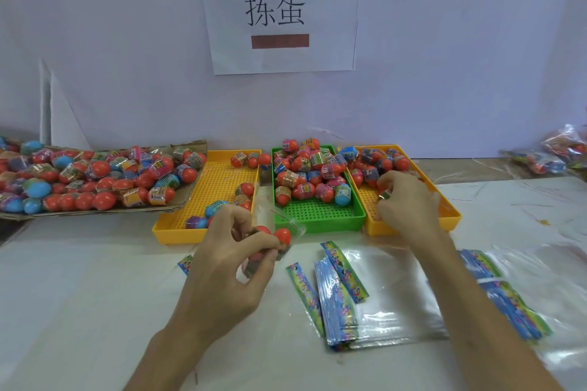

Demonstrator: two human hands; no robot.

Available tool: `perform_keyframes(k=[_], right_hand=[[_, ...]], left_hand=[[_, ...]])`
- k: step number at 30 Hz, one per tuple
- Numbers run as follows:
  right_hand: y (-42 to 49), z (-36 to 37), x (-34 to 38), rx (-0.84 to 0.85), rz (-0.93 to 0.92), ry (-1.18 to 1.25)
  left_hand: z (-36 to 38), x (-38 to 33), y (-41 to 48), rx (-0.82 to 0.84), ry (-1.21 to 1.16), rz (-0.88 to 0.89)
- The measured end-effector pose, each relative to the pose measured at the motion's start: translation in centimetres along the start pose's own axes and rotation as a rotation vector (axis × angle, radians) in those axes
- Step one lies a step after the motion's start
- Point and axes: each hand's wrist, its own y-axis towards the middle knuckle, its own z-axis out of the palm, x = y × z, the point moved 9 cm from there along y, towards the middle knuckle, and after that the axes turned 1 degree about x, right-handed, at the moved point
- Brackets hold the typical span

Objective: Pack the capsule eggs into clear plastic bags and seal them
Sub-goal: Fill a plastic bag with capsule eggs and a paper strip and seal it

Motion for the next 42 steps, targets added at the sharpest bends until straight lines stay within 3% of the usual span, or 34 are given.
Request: perform_keyframes(k=[3, 6, 10, 12, 14, 23, 28, 34, 38, 42], right_hand=[[-0.1, -0.7, 0.4, -0.075, -0.034, 0.05], [-1.1, -2.7, 3.0, -0.168, -0.218, 0.395], [-4.8, -2.4, 9.6, 0.214, -0.484, 0.967], [-7.3, -1.5, 12.2, 0.329, -0.606, 0.967], [-8.7, -0.5, 13.5, 0.312, -0.669, 0.852], [-9.1, 2.1, 13.4, 0.383, -0.512, 0.976], [-9.4, 2.4, 13.9, 0.396, -0.543, 1.076], [-10.2, 2.1, 14.4, 0.368, -0.615, 1.153], [-10.3, 1.8, 14.6, 0.39, -0.627, 1.185], [-10.7, 1.5, 14.8, 0.421, -0.654, 1.176]], left_hand=[[-0.1, 0.1, 0.0, -0.007, -0.004, -0.006], [-0.2, 0.2, 0.0, -0.019, -0.02, -0.012], [-0.4, 0.2, -0.1, -0.044, 0.005, -0.006], [-0.4, 0.1, 0.0, -0.058, 0.025, 0.004], [-0.7, 0.0, 0.1, -0.082, 0.039, 0.015], [-0.9, -0.3, 0.0, -0.12, 0.091, 0.047], [-1.7, -0.3, 0.0, -0.187, 0.09, 0.023], [-2.9, 1.8, -0.3, -0.304, -0.056, -0.256], [-0.4, 3.8, 0.1, -0.063, -0.52, -0.52], [0.1, 3.4, 0.1, -0.005, -0.591, -0.533]])
